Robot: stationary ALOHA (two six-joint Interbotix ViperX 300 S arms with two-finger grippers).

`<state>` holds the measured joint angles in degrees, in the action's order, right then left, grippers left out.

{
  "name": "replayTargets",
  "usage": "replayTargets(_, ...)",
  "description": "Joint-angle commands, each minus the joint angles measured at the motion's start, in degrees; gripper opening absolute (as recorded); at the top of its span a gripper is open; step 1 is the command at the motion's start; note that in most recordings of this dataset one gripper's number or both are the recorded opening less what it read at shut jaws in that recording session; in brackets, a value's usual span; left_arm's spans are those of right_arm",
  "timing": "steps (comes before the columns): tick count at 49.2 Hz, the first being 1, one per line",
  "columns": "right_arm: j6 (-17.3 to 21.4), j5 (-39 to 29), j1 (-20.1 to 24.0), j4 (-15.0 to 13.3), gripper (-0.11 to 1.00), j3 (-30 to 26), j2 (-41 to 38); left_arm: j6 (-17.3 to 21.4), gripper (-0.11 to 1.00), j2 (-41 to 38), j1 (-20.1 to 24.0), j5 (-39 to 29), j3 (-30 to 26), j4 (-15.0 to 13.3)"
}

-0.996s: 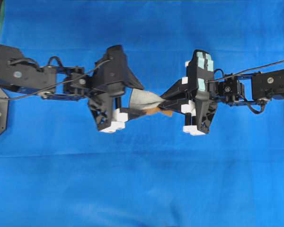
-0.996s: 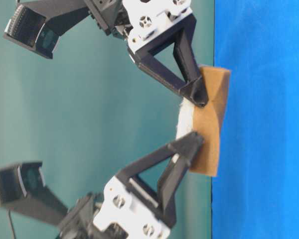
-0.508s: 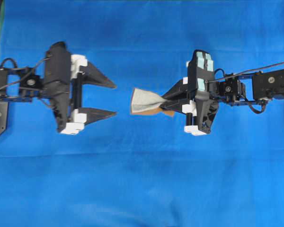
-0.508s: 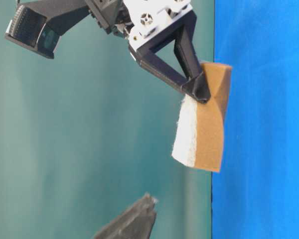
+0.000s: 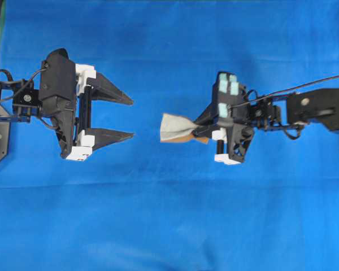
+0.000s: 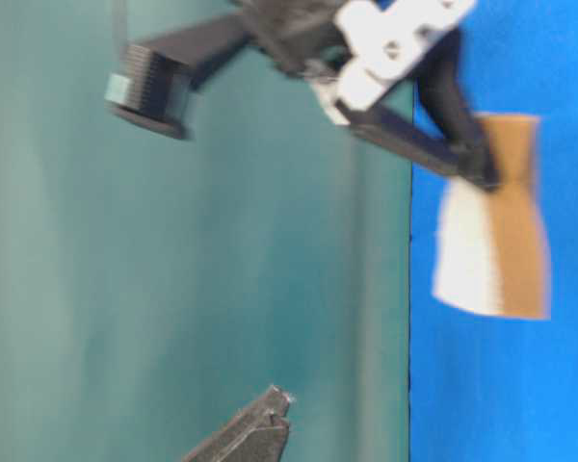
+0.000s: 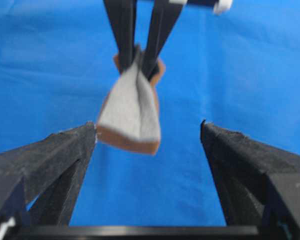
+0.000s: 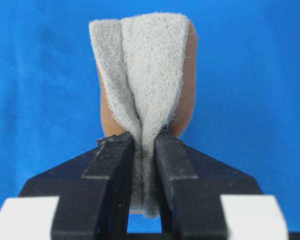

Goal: Hand over the sponge with the left arm and wipe it with the right arm.

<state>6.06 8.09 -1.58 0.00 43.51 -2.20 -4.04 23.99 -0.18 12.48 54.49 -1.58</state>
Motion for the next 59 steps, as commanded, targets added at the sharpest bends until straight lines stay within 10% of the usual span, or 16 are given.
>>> replayTargets(1, -0.1, 2.2, -0.1, -0.2, 0.19, -1.3, -1.8, 0.1, 0.80, 0.4, -0.1, 0.5, -0.4, 0.0)
replayTargets(28, 0.2, 4.9, -0.8, 0.0, 0.19, -1.2, -8.3, 0.1, 0.80, 0.4, -0.1, 0.5, -0.4, 0.1)
replayTargets(59, -3.2, 3.4, -15.7, -0.4, 0.19, -1.9, -7.8, 0.0, 0.80, 0.4, -0.1, 0.4, -0.4, 0.1)
